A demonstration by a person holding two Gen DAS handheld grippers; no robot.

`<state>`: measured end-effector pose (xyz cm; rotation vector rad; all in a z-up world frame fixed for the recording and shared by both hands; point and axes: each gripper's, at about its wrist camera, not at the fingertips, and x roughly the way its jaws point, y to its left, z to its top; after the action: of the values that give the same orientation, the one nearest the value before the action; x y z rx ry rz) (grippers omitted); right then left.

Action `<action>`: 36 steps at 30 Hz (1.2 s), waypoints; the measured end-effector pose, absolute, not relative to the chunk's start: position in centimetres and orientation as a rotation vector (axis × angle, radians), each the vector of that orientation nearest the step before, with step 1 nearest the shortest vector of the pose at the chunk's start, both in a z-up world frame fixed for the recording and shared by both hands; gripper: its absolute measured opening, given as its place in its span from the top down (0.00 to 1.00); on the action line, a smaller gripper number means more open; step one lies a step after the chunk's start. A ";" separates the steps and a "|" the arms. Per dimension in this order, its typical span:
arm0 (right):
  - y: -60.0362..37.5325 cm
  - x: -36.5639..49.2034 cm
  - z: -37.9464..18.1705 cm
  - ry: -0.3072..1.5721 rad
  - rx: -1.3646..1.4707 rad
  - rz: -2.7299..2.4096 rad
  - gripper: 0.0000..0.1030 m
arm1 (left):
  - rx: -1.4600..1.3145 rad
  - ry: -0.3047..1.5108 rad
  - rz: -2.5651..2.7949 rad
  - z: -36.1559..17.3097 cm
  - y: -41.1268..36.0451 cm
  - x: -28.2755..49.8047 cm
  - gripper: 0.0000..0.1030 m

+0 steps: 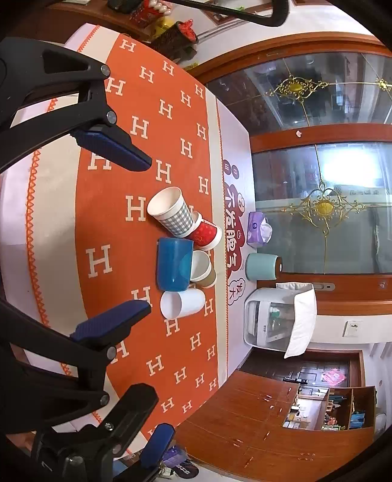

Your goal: Flip cup upside down

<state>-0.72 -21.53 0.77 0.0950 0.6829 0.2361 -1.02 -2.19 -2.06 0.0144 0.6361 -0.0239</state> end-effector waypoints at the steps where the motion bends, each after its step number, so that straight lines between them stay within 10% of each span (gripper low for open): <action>1: -21.5 -0.7 0.8 0.683 0.094 0.237 0.09 | 0.015 0.638 -0.024 -2.1 -2.2 -1.0 0.17; 36: -20.6 0.7 -1.7 0.704 0.131 0.259 0.09 | -0.020 0.645 0.002 -2.1 -1.4 -0.3 0.17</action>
<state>0.71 -20.57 -1.67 0.1309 0.7036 0.2594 -0.34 -1.40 -2.12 -0.0201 0.6454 0.0022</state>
